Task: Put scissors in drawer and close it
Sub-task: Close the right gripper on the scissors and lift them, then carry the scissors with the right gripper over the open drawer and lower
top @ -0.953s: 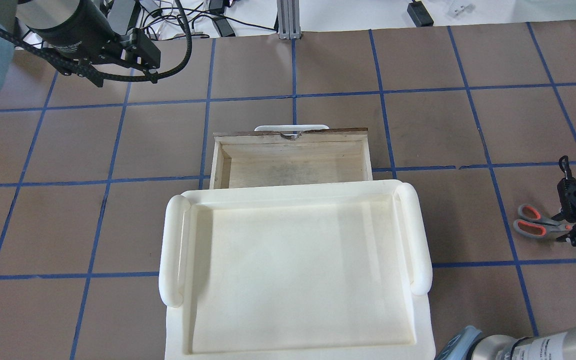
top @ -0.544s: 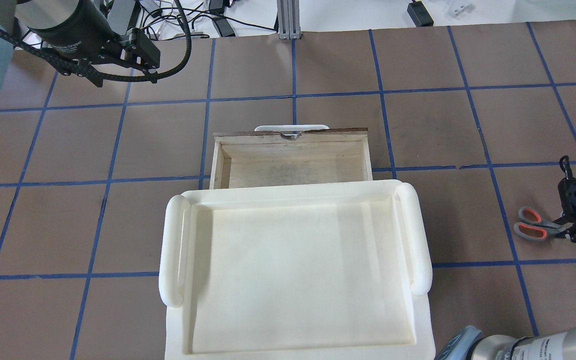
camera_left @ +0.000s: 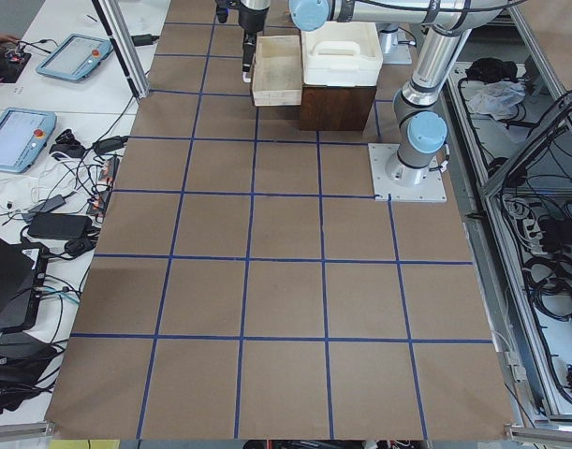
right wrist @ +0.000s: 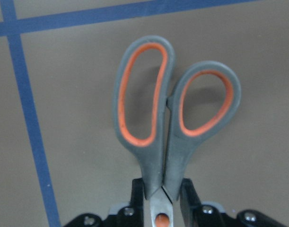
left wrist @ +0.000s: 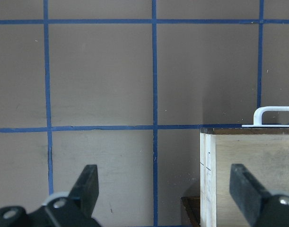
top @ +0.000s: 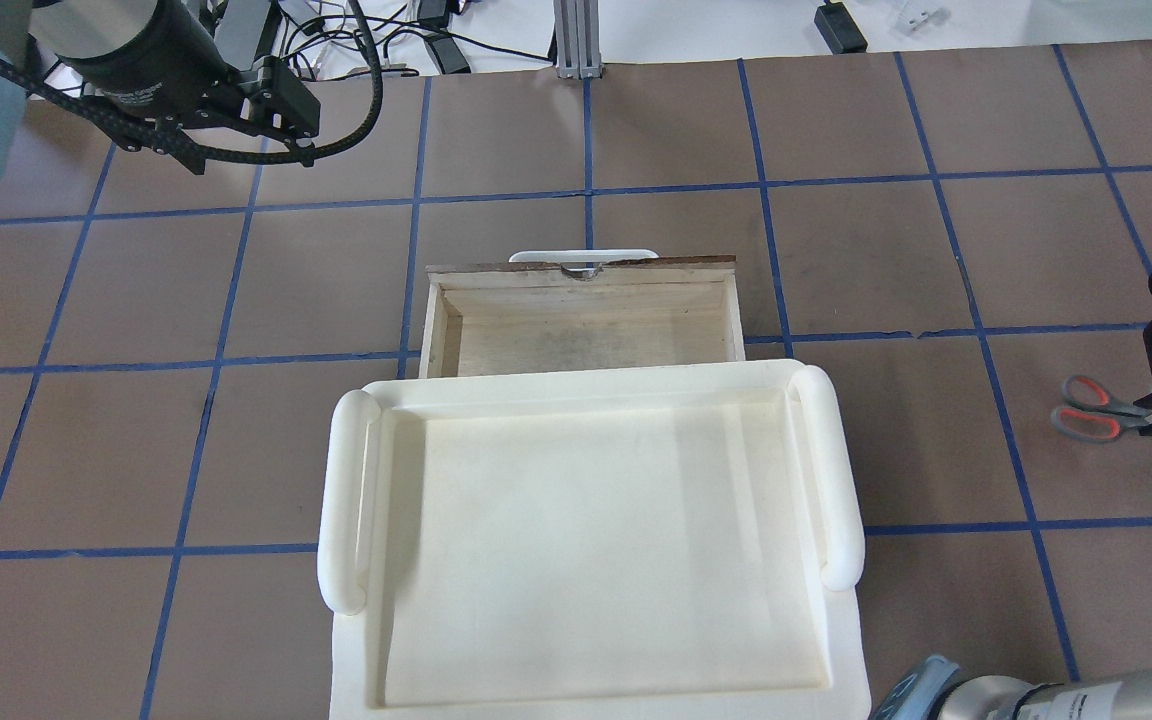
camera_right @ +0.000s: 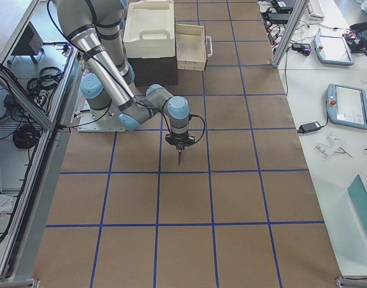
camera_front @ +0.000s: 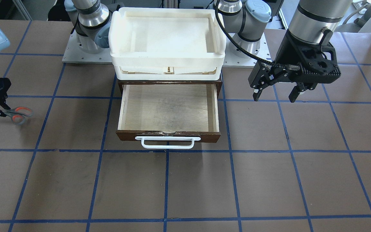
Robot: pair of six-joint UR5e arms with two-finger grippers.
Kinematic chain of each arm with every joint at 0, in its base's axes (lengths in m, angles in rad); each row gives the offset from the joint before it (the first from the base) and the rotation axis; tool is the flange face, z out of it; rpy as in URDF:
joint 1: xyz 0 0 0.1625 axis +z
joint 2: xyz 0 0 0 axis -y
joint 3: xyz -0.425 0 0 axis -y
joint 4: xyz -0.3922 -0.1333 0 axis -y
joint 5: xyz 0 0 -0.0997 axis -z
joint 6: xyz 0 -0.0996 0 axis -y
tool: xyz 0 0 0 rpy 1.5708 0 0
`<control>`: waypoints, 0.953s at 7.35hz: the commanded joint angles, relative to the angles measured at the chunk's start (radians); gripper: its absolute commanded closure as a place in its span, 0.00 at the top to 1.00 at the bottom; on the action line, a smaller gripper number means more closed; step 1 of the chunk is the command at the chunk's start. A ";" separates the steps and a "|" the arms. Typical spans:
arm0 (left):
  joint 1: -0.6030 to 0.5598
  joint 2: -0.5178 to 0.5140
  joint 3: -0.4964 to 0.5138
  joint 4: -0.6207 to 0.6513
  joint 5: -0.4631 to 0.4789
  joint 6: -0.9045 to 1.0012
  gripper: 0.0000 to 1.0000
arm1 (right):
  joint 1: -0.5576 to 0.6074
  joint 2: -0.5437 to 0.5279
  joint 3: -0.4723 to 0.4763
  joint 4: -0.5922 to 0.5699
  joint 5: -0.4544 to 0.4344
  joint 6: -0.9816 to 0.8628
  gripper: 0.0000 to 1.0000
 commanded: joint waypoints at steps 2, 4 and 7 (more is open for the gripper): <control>0.000 0.005 -0.001 -0.002 0.004 0.000 1.00 | 0.223 -0.149 -0.263 0.416 0.016 0.200 0.00; 0.000 0.006 -0.001 -0.005 0.013 0.000 1.00 | 0.436 -0.149 -0.435 0.619 0.010 0.397 0.00; 0.003 0.009 -0.010 -0.010 0.012 0.003 1.00 | 0.761 -0.108 -0.535 0.697 -0.014 0.715 0.00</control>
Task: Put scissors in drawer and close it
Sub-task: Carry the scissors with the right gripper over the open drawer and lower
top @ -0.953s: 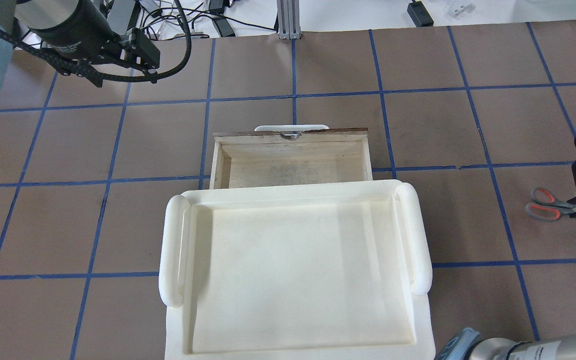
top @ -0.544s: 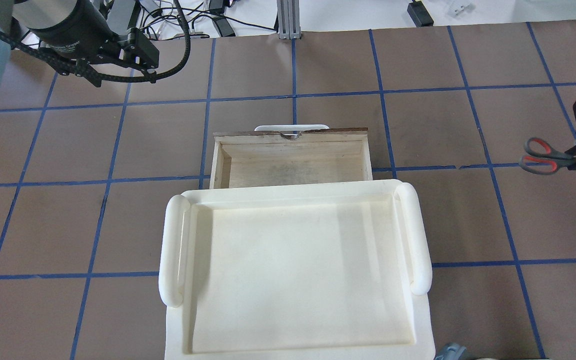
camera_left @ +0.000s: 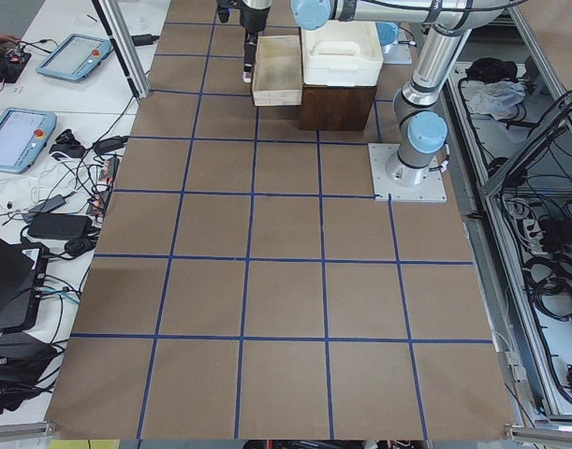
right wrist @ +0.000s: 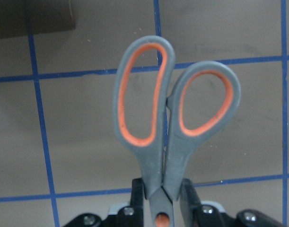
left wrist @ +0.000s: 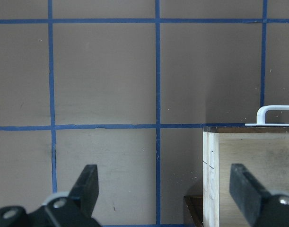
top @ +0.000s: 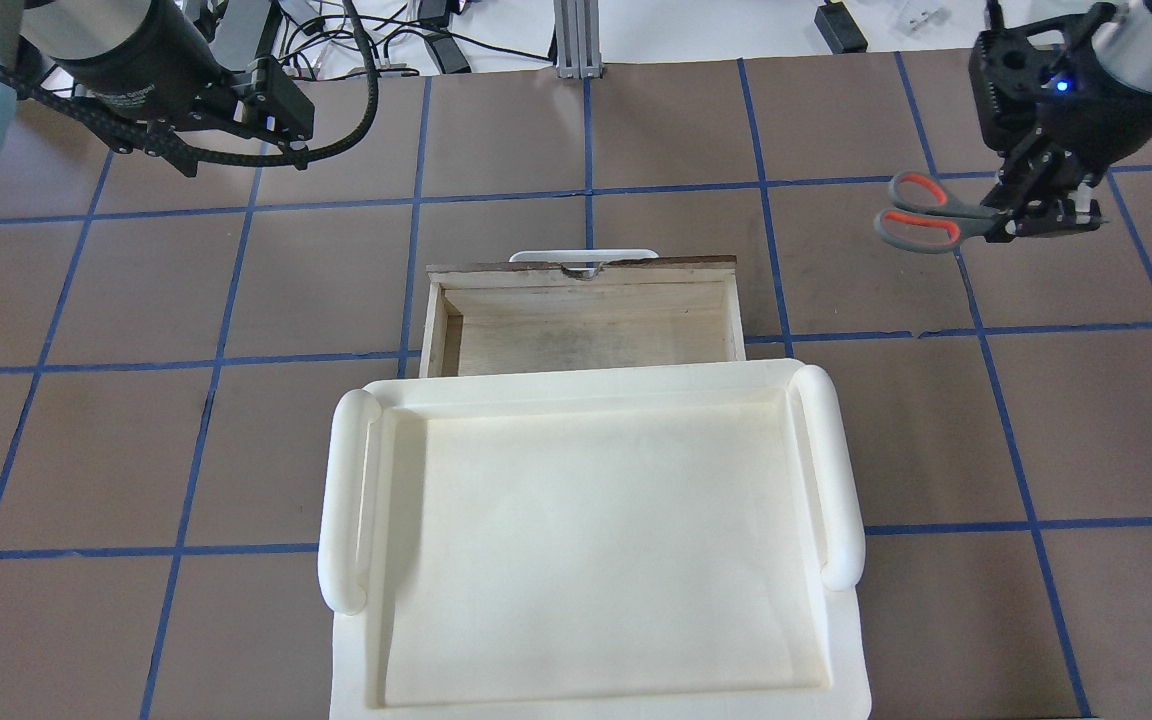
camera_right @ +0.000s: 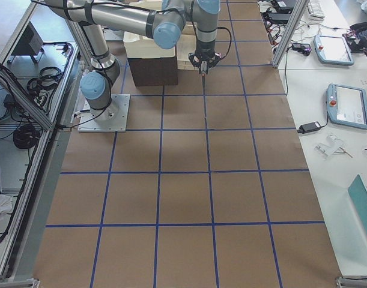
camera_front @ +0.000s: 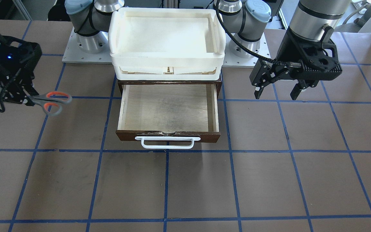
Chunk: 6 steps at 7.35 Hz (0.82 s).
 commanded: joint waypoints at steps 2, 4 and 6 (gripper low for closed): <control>0.003 0.021 -0.049 0.022 -0.002 0.004 1.00 | 0.358 0.109 -0.060 0.011 -0.019 0.311 0.00; 0.003 0.019 -0.054 0.041 -0.002 0.002 1.00 | 0.504 0.221 -0.141 0.013 -0.010 0.433 0.00; 0.003 0.021 -0.054 0.041 -0.002 0.002 1.00 | 0.566 0.270 -0.141 -0.044 -0.006 0.542 0.00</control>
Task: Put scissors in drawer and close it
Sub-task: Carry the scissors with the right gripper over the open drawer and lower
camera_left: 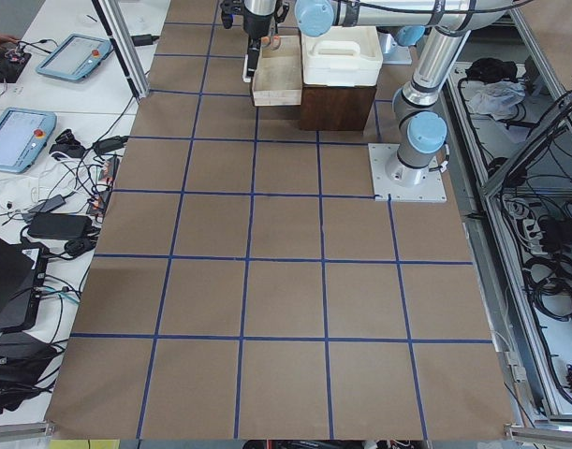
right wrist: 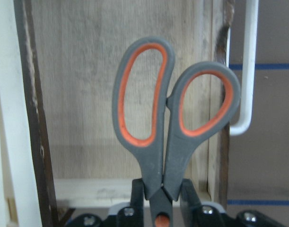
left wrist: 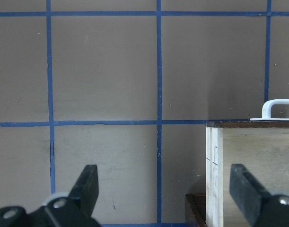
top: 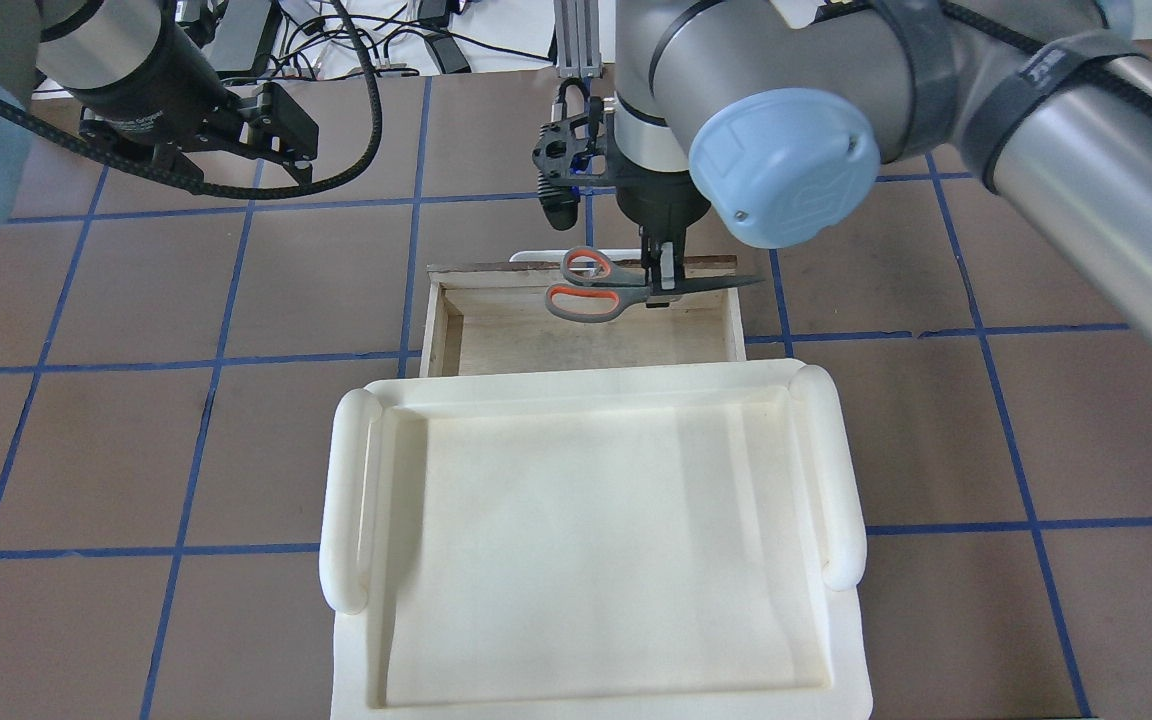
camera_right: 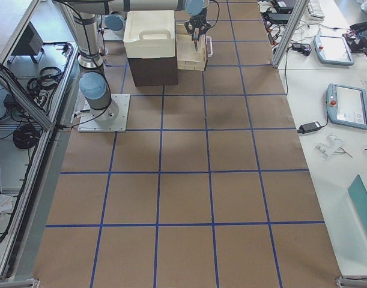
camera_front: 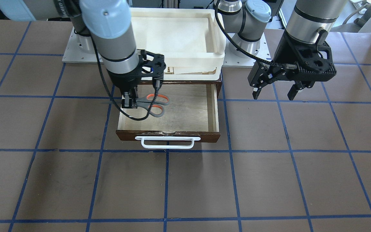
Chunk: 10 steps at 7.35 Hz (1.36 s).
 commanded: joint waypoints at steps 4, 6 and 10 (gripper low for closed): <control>0.000 0.001 -0.001 0.002 -0.002 0.000 1.00 | 0.108 0.072 0.013 -0.076 0.016 0.091 0.00; 0.000 -0.001 -0.002 0.002 -0.001 0.001 1.00 | 0.108 0.069 0.018 -0.049 0.015 0.092 0.17; 0.000 0.001 -0.001 0.006 0.002 0.000 1.00 | 0.077 0.027 0.018 -0.053 0.008 0.094 0.99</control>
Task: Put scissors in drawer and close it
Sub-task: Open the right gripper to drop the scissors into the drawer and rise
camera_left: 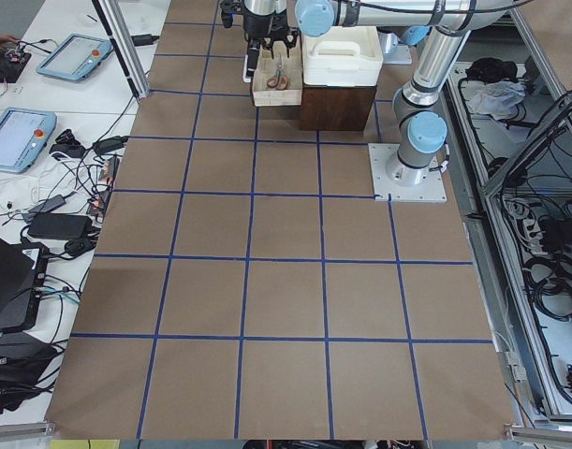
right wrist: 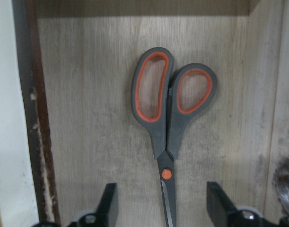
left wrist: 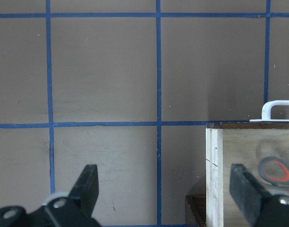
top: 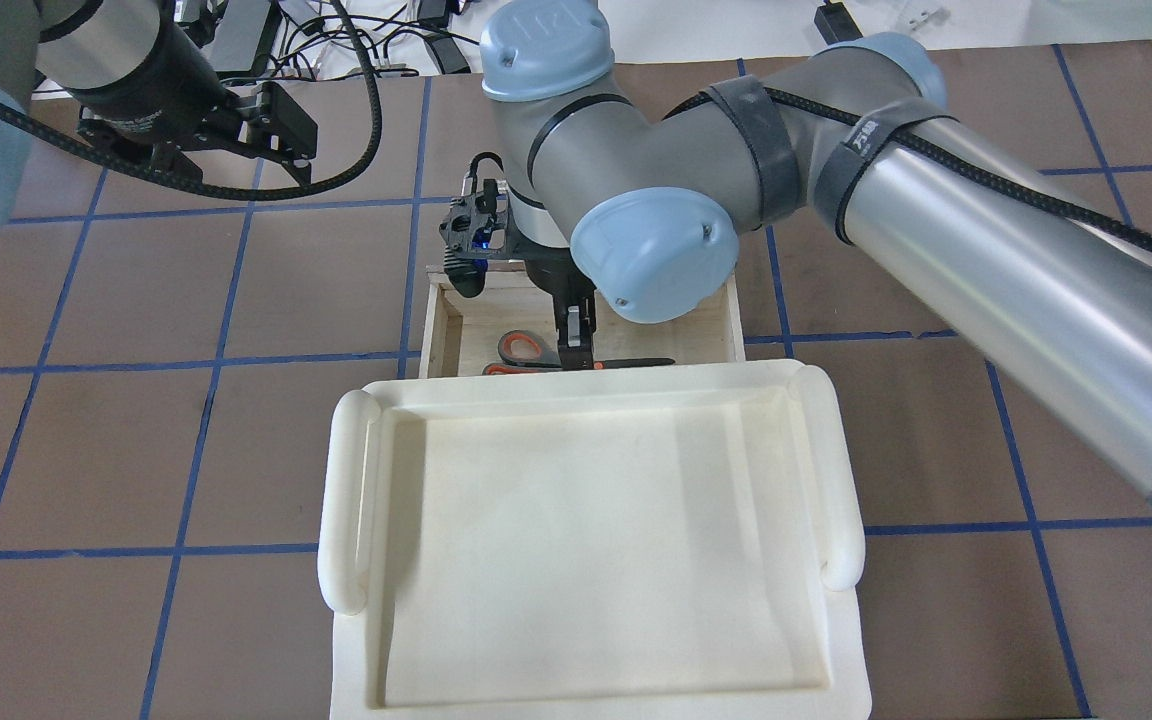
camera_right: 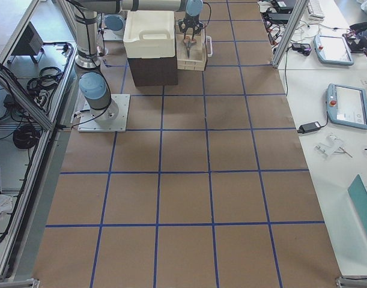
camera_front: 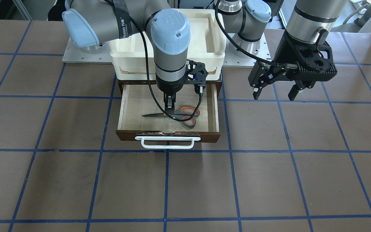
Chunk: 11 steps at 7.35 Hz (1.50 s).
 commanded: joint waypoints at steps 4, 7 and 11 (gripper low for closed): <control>-0.002 -0.004 0.014 -0.021 0.002 -0.002 1.00 | -0.240 -0.243 -0.001 0.140 0.002 0.070 1.00; -0.043 -0.067 0.090 -0.064 0.044 -0.029 1.00 | -0.332 -0.329 -0.001 0.134 0.000 0.531 1.00; -0.213 -0.308 0.202 -0.050 0.019 -0.150 1.00 | -0.334 -0.383 0.001 0.171 -0.011 0.992 1.00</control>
